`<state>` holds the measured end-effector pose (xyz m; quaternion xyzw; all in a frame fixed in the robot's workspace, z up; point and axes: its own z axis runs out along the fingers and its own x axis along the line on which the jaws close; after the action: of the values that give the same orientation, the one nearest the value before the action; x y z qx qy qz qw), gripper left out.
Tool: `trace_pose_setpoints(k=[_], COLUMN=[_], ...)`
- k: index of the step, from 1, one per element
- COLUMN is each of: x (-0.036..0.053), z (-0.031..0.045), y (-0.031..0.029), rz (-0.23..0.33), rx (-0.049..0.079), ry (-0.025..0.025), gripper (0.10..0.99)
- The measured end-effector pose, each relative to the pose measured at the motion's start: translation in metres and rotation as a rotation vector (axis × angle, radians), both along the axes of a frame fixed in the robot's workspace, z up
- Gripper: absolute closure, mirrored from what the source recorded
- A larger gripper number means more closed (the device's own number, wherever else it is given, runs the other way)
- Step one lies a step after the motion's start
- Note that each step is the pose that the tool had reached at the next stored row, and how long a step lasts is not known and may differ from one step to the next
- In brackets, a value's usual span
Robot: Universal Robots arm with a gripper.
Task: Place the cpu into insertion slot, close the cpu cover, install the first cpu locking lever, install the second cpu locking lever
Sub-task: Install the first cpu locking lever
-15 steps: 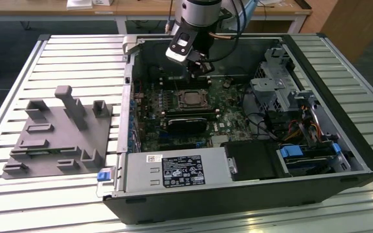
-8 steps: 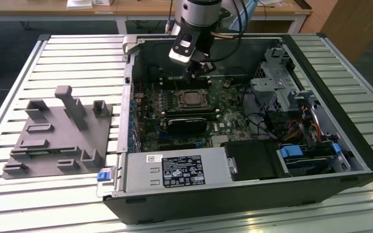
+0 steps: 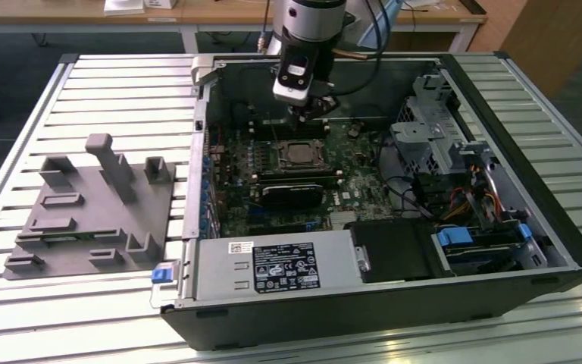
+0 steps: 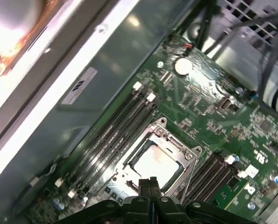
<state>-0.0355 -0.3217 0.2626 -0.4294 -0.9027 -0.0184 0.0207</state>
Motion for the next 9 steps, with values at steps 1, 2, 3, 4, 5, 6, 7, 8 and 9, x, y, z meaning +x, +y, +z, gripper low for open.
trace_pose_setpoints(k=[1, 2, 3, 4, 5, 6, 7, 8, 9], x=[0.0, 0.0, 0.0, 0.0, 0.0, 0.0, 0.0, 0.0, 0.0], z=[0.0, 0.0, 0.0, 0.0, 0.0, 0.0, 0.0, 0.0, 0.0], y=[0.0, 0.0, 0.0, 0.0, 0.0, 0.0, 0.0, 0.0, 0.0], rz=[0.017, 0.035, 0.051, 0.067, 0.082, 0.097, 0.111, 0.125, 0.141], rx=[0.0, 0.0, 0.0, 0.0, 0.0, 0.0, 0.0, 0.0, 0.0], ry=[0.0, 0.0, 0.0, 0.0, 0.0001, 0.0, 0.0, 0.0, 0.0], gripper=[0.98, 0.98, 0.98, 0.98, 0.98, 0.98, 0.98, 0.98, 0.98])
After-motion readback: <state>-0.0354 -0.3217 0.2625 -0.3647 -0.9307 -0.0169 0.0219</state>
